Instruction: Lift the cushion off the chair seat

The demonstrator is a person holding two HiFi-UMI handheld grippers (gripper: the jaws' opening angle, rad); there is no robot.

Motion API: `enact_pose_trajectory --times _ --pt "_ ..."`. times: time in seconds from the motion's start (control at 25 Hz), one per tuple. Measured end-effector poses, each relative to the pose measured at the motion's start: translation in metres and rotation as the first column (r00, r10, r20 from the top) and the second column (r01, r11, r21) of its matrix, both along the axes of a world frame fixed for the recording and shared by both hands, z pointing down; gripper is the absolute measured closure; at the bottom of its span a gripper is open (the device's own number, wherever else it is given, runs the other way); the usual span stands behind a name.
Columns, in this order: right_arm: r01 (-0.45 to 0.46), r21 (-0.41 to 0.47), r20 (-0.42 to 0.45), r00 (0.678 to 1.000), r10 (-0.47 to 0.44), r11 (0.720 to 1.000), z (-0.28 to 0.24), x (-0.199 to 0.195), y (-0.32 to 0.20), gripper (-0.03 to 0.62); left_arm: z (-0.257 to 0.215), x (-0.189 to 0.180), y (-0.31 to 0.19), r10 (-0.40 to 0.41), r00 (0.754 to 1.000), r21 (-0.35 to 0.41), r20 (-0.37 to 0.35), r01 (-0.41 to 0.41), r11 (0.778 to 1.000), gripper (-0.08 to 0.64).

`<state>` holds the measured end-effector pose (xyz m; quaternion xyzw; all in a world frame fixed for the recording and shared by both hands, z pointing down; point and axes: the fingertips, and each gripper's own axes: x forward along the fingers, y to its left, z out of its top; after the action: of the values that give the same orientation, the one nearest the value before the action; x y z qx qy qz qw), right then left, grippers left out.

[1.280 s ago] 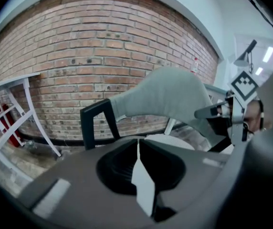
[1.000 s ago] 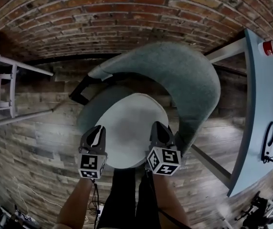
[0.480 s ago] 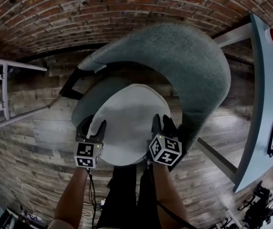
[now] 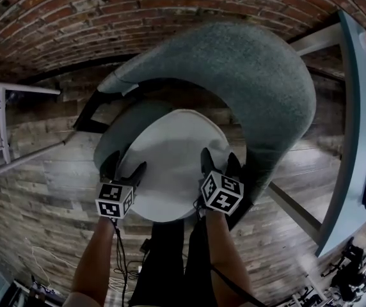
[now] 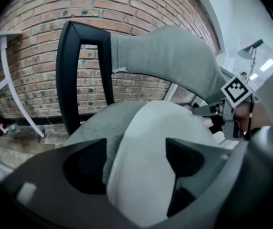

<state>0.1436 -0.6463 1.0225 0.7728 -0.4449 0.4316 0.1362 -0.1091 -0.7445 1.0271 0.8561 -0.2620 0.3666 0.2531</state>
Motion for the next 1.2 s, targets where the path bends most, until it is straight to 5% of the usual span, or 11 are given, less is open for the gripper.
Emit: enact_pose_trajectory --times 0.36,0.76,1.2 --pt "-0.014 -0.102 0.046 0.999 0.019 0.995 0.031 -0.007 0.015 0.144 0.013 0.004 0.012 0.004 1.0 -0.05 0.014 -0.004 0.999 0.16" --pt "-0.017 -0.088 0.136 0.99 0.029 0.996 0.041 -0.015 0.013 0.15 0.022 0.004 0.017 0.019 0.998 -0.081 0.053 -0.015 0.997 0.166" --pt "0.078 -0.1 0.114 0.991 -0.067 0.992 0.026 -0.027 0.009 0.27 0.014 0.001 0.026 0.02 0.988 -0.015 0.151 -0.018 1.0 0.393"
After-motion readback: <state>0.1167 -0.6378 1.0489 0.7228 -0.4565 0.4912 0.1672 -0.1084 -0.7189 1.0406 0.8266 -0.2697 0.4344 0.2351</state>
